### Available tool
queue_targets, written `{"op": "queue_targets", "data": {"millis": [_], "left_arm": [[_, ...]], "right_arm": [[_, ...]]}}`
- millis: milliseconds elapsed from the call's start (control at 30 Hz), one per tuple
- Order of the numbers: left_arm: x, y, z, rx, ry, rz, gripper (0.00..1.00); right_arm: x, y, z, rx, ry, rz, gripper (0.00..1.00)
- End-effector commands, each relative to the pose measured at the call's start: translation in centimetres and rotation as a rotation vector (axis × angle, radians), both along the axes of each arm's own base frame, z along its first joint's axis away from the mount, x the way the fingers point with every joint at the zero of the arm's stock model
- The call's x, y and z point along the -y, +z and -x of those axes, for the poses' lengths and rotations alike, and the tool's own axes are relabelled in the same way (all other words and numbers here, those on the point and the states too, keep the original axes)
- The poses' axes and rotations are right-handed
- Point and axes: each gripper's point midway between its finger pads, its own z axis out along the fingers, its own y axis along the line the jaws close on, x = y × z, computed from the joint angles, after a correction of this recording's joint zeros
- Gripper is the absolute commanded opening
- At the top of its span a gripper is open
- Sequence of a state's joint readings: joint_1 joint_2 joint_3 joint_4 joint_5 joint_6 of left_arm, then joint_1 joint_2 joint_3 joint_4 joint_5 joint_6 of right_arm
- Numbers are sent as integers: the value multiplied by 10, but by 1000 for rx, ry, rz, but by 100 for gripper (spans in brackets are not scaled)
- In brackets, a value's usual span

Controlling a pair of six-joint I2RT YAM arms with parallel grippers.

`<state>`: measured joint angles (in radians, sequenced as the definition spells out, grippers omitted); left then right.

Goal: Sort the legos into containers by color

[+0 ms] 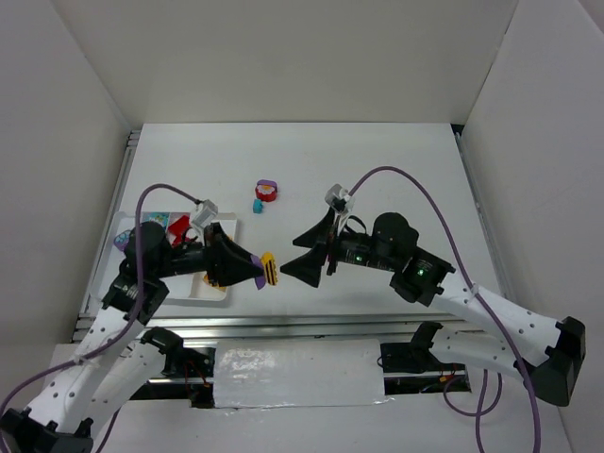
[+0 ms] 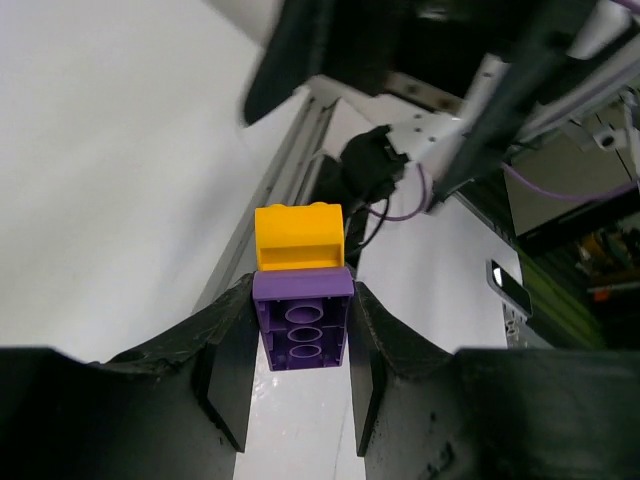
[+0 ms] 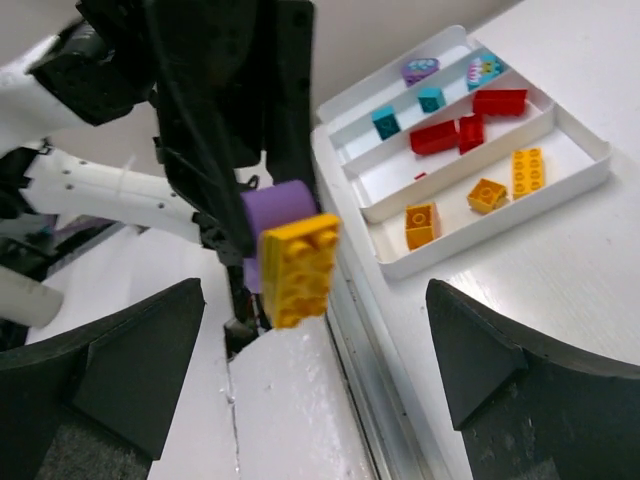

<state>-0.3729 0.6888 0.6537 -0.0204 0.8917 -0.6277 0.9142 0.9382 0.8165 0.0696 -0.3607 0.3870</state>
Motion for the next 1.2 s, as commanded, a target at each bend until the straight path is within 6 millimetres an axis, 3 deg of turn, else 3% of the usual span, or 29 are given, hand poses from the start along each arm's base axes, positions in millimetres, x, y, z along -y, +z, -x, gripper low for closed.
{"op": "queue_targets", "data": {"millis": [0,133,167,300,467,600,700,800,833,867,900,1000,1067,1133,1167], "left_arm": [[-2,46,43,281,-159,105,0],[-5,54,57,334,-186,150,0],[-5,53,54,326,-174,149,0],[-1,42,42,265,-157,121,0],[2,37,37,226,-169,122,0],[2,39,38,238,-168,129,0],[2,38,38,241,-162,126,0],[1,38,38,242,-157,127,0],[1,37,37,238,-154,124,0],[1,38,37,244,-151,123,0],[1,38,36,246,-144,115,0],[-4,36,25,247,-55,69,0],[-13,35,-1,240,124,36,0],[-26,21,-20,165,269,-30,0],[-38,14,-42,126,412,-67,0]], "right_arm": [[-3,15,28,15,171,-83,98],[-13,27,58,3,391,-172,93],[-12,27,70,-2,460,-184,91],[-12,38,81,16,513,-282,90],[-17,41,81,24,498,-282,89],[-33,34,62,0,389,-250,83],[-46,25,46,-37,298,-206,74],[-50,25,46,-39,317,-222,51],[-50,22,48,-40,330,-222,24],[-50,24,48,-36,329,-232,9],[-50,23,48,-34,324,-229,3],[-45,18,44,-4,289,-221,0],[-37,12,34,15,213,-213,0],[-31,6,25,14,151,-203,0],[-29,1,14,-1,90,-187,0]]}}
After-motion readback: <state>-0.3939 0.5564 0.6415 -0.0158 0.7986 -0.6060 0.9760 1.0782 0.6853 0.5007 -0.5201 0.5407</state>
